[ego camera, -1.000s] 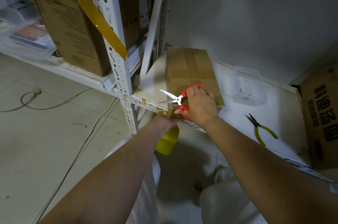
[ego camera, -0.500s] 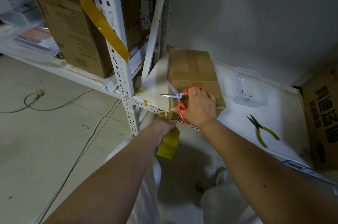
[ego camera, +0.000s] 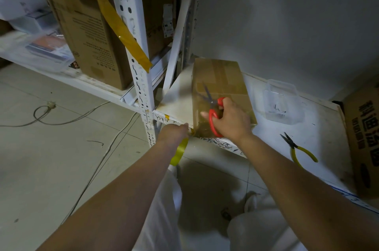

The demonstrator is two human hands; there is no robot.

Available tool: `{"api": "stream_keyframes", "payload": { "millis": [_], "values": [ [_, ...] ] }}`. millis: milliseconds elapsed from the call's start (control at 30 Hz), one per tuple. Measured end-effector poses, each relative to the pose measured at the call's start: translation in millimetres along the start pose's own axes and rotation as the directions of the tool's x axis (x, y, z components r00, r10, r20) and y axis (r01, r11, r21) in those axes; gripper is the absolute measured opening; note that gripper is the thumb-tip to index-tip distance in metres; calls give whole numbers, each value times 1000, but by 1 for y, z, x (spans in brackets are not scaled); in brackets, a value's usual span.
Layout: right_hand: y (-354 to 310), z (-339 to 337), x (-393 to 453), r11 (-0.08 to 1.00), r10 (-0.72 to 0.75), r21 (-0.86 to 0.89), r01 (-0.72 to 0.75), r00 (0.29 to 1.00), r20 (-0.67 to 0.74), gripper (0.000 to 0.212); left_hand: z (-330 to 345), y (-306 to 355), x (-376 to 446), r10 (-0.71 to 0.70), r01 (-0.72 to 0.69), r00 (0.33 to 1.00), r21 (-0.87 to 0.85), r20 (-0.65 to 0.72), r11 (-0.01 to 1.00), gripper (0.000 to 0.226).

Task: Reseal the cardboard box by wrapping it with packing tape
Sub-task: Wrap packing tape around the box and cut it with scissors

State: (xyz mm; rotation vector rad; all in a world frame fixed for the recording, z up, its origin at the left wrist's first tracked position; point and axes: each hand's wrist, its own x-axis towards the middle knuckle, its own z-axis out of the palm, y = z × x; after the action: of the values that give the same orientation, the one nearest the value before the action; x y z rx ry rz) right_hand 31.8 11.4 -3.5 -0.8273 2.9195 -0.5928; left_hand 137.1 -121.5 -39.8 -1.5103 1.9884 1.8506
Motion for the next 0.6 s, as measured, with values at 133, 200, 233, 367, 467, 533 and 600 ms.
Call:
{"api": "stream_keyframes", "payload": {
  "millis": [133, 200, 233, 367, 467, 533, 600],
  "values": [
    [3, -9, 8, 980, 189, 77, -185, 981, -49, 75, 4, 12, -4, 69, -75, 996, 93, 64, 993, 57],
    [2, -8, 6, 977, 207, 52, -206, 978, -28, 81, 9, 18, -10, 77, -89, 992, 117, 101, 989, 60],
    [1, -7, 5, 978, 205, 42, -204, 979, -20, 80, 12, 20, -11, 80, -97, 989, 137, 121, 986, 61],
    [-1, -9, 3, 985, 170, 27, -171, 985, 18, 69, 17, 26, -22, 47, -85, 982, 204, 185, 975, 65],
    [1, -15, 2, 989, 147, -3, -147, 987, 68, 73, 28, 30, -35, 30, -110, 955, 255, 296, 961, 59],
    [4, -20, 2, 990, 121, -89, -113, 989, 86, 75, 44, 31, -47, 24, -126, 928, 254, 371, 959, 49],
    [7, -25, 1, 981, 103, -175, -86, 991, 86, 74, 57, 33, -55, -15, -103, 908, 257, 419, 961, 44]
  ]
}}
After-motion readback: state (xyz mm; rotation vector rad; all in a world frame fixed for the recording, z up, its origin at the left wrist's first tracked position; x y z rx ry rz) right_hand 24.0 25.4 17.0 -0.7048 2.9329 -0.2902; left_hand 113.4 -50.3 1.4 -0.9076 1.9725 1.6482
